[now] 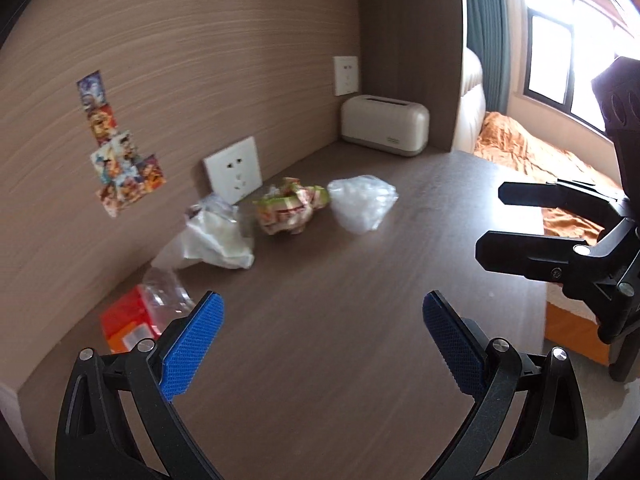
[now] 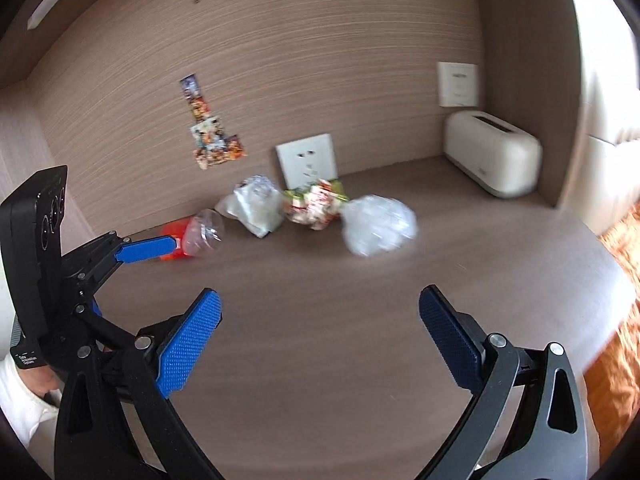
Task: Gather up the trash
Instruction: 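Grasp the clear orange-label bottle with the left tool while the right tool grasps the white plastic bag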
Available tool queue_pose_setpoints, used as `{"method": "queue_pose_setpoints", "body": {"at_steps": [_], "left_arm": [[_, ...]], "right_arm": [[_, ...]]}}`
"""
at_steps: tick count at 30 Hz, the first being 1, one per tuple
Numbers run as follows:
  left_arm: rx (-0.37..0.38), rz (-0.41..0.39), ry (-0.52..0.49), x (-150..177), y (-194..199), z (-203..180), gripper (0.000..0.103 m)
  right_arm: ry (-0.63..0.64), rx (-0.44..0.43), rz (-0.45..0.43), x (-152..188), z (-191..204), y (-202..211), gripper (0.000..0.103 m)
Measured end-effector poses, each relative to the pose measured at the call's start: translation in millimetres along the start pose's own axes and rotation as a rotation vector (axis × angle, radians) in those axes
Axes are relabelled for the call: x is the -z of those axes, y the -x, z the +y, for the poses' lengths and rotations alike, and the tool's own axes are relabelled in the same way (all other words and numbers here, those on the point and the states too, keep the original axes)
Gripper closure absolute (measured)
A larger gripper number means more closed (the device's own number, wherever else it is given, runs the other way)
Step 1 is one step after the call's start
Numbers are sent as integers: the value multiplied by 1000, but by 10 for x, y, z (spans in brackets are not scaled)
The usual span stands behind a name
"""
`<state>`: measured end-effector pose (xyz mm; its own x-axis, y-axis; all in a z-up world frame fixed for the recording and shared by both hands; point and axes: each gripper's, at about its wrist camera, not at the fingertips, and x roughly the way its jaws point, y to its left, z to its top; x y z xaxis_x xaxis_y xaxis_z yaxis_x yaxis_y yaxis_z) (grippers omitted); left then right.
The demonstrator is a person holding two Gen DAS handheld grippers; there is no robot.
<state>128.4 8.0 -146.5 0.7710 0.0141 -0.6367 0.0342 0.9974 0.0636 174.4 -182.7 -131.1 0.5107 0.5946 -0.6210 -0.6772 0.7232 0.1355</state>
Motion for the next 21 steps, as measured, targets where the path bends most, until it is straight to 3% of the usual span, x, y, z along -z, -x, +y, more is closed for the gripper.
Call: {"method": "queue_pose_setpoints", "body": {"at_steps": [5,10,21], "left_arm": [[-73,30,-47,97,-84,580,5],[-93,47,-68,121,-189,966,5],[2,112,-88,180,-678,1348,5]], "right_arm": [[56,-67,23,-245,341,-479,4],[77,-117,35,-422,636,-895,4],[80,-144,54,-700,953,-1613,4]]}}
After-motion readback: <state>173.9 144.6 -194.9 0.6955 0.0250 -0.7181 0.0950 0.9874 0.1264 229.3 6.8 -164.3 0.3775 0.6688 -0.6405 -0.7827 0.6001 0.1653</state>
